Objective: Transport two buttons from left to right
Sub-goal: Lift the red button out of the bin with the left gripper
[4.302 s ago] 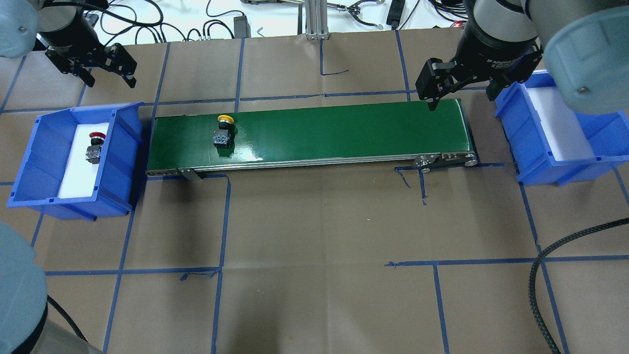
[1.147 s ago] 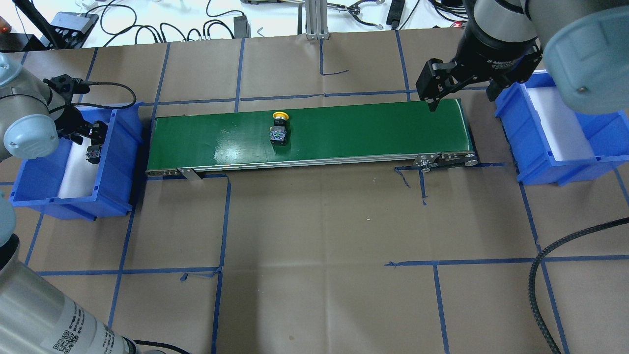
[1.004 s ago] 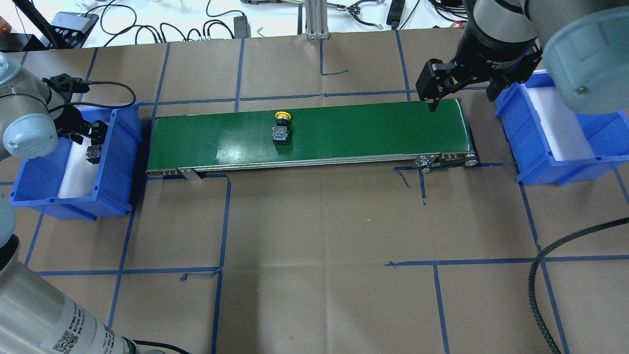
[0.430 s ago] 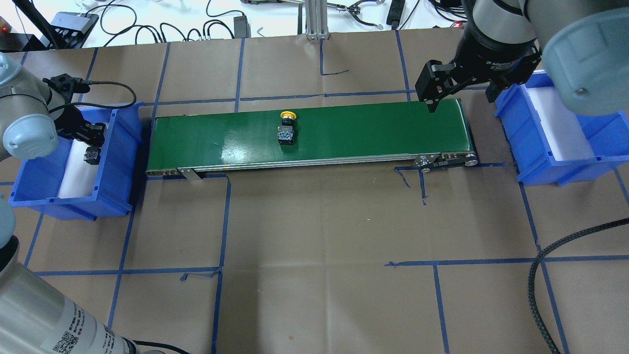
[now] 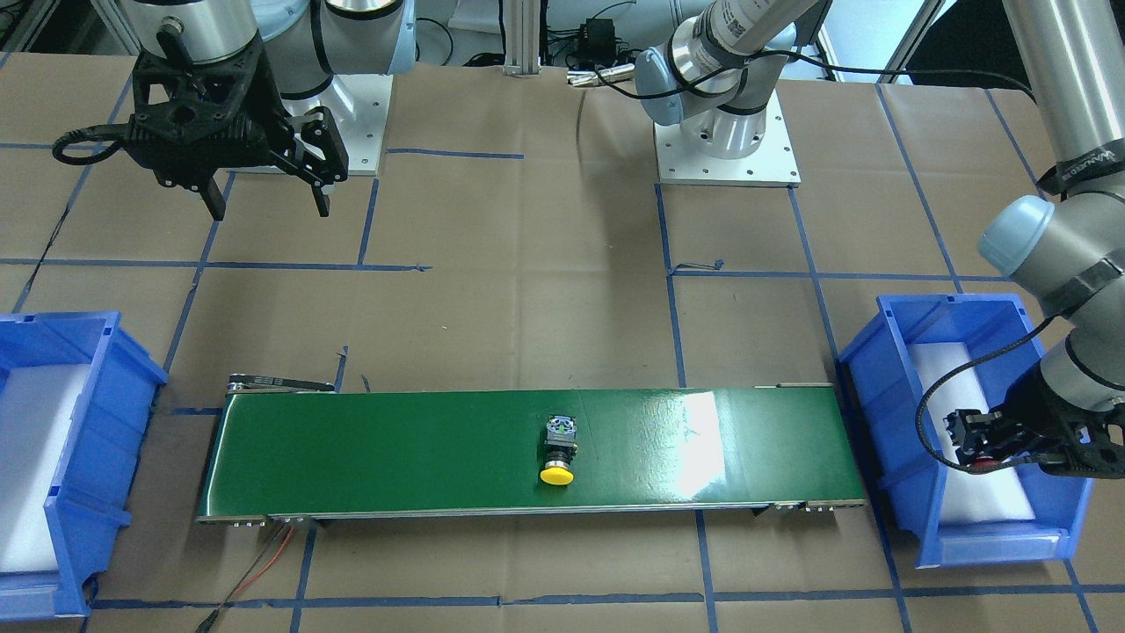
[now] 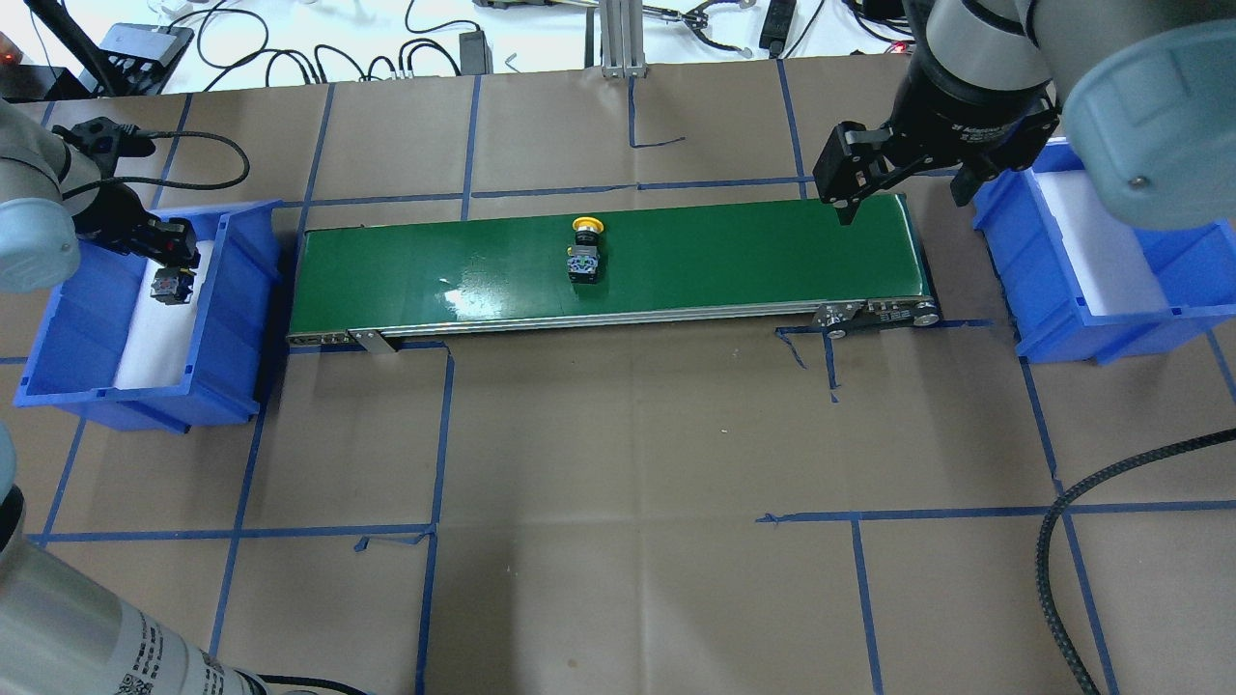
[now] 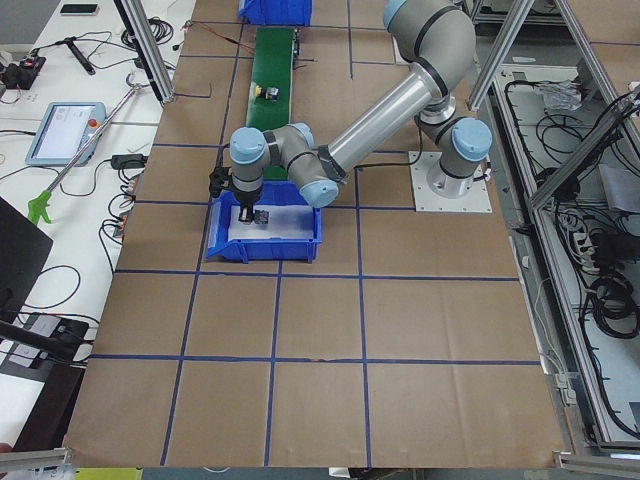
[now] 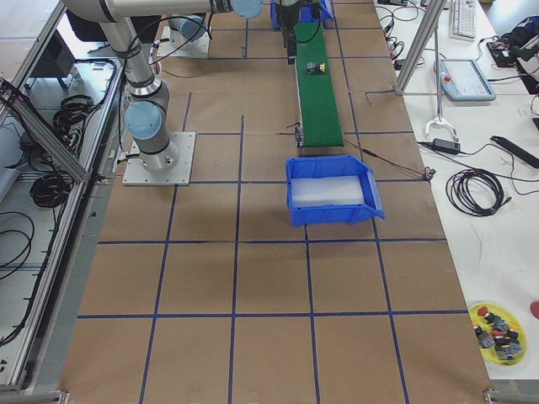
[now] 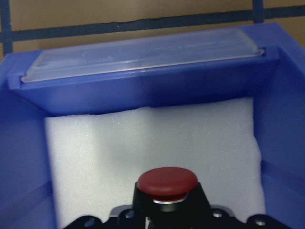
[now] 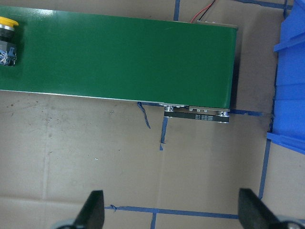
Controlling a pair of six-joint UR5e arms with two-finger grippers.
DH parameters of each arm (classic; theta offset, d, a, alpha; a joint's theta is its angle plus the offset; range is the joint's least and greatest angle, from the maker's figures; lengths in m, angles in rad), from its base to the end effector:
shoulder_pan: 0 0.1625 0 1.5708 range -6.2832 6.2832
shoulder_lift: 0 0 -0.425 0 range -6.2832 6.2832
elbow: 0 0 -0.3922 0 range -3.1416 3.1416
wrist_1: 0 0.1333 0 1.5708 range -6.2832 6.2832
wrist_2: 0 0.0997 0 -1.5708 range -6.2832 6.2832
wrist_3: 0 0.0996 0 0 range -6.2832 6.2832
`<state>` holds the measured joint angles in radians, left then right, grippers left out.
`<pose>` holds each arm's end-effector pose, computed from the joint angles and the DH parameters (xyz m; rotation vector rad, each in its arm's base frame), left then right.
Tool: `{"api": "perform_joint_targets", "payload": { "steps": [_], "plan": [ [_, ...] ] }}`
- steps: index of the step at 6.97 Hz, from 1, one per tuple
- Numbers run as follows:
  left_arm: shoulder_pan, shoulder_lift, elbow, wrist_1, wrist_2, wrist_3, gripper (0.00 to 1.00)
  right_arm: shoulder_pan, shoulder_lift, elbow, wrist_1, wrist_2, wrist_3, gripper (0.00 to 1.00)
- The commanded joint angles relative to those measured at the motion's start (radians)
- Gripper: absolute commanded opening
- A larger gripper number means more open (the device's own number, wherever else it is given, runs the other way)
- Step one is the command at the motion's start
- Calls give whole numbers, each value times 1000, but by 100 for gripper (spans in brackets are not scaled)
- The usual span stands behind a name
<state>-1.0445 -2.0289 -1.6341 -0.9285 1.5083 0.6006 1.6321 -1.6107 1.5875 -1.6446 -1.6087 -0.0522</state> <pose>0.2004 -0.6226 0.2617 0.1219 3.1203 -0.2119 0.1589 -0.4752 0.5069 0.1730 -3.0957 0.1508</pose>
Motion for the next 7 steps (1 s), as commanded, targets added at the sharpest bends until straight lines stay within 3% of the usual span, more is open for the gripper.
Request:
{"api": "perform_joint_targets", "payload": {
  "steps": [1, 3, 5, 7],
  "plan": [
    [0, 67, 90, -210, 10, 1, 5, 0, 2, 2, 0, 4, 0, 100],
    [-12, 128, 212, -451, 44, -31, 5, 0, 2, 5, 0, 6, 0, 100],
    [-79, 125, 247, -478, 46, -102, 5, 0, 3, 11, -1, 4, -8, 100],
    [-246, 118, 246, -464, 84, -287, 5, -2, 11, 60, -62, 10, -9, 100]
  ]
}}
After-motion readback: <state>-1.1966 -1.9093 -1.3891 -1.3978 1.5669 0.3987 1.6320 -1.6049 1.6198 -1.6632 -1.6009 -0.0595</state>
